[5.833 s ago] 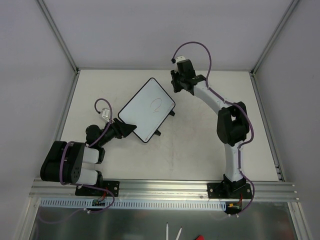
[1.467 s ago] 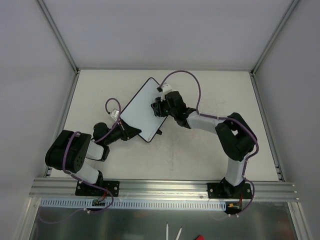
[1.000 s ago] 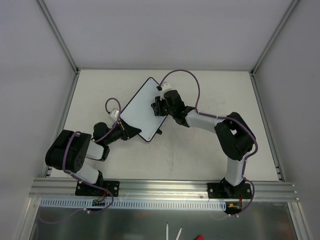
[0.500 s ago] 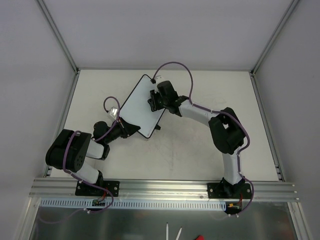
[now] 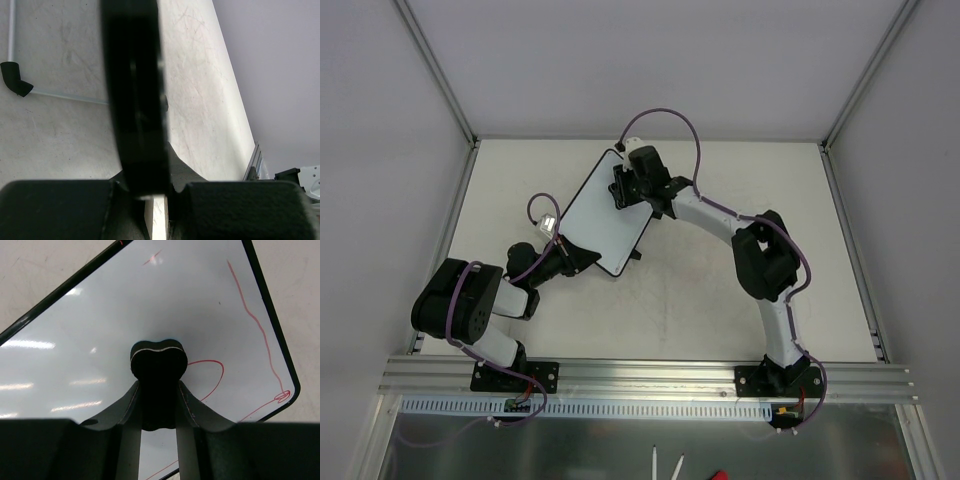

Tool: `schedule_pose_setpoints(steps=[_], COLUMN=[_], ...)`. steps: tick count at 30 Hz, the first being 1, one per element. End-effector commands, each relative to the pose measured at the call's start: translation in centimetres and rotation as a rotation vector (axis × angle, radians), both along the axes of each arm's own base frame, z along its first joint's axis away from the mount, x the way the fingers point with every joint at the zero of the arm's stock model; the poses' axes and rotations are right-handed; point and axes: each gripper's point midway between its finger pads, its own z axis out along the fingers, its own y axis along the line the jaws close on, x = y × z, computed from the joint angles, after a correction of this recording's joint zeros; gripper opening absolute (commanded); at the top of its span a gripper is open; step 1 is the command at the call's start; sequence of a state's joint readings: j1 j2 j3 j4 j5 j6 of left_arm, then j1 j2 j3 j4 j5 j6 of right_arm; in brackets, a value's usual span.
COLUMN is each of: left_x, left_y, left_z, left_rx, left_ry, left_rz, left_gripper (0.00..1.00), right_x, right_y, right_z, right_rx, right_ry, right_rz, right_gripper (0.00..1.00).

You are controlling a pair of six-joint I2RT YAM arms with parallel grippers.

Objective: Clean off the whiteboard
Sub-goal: Hold the whiteboard at the whiteboard stand.

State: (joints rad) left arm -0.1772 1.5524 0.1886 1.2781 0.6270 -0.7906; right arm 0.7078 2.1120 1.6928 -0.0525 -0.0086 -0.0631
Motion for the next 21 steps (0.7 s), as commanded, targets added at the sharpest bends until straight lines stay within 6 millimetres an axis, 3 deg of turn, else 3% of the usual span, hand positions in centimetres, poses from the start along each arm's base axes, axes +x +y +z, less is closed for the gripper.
schedule_pose_setpoints(steps=[1, 7, 10, 11, 16, 17, 20, 21], left_x=[-0.2, -0.2, -0.1, -0.2, -0.1, -0.1, -0.1, -0.1], left_y=[-1.7, -1.8, -1.8, -1.8, -1.8, -1.8, -1.9, -1.9], left_z=[6.9, 6.9, 6.9, 7.0, 7.0, 7.0, 7.0, 6.9], left_rx=[-0.054, -0.053, -0.053, -0.056, -0.055, -0.056, -0.056, -0.057], left_ry=[-0.36, -0.359, -0.361, -0.362, -0.363, -0.36, -0.36, -0.357], left_rz=[-0.122, -0.123, -0.123, -0.125, -0.125, -0.126, -0.126, -0.126], left_gripper=[0.0, 0.0, 0.0, 0.0, 0.0, 0.0, 0.0, 0.0], right_x=[1.3, 1.4, 0.7, 0.1, -2.3, -3.2, -5.0, -5.9], right_y=[0.6, -0.6, -1.0, -1.5, -2.9, -3.5, -3.7, -4.3], right_z=[0.8, -2.0, -2.2, -3.5, -5.3, -6.8, -7.8, -9.0], right_rx=[0.025, 0.021, 0.027, 0.013, -0.021, -0.046, -0.068, -0.096], right_ry=[-0.012, 0.059, 0.064, 0.089, 0.101, 0.127, 0.137, 0.153], right_rz=[0.01, -0.013, -0.017, -0.019, -0.034, -0.036, -0.027, -0.031], right_gripper=[0.0, 0.0, 0.0, 0.0, 0.0, 0.0, 0.0, 0.0])
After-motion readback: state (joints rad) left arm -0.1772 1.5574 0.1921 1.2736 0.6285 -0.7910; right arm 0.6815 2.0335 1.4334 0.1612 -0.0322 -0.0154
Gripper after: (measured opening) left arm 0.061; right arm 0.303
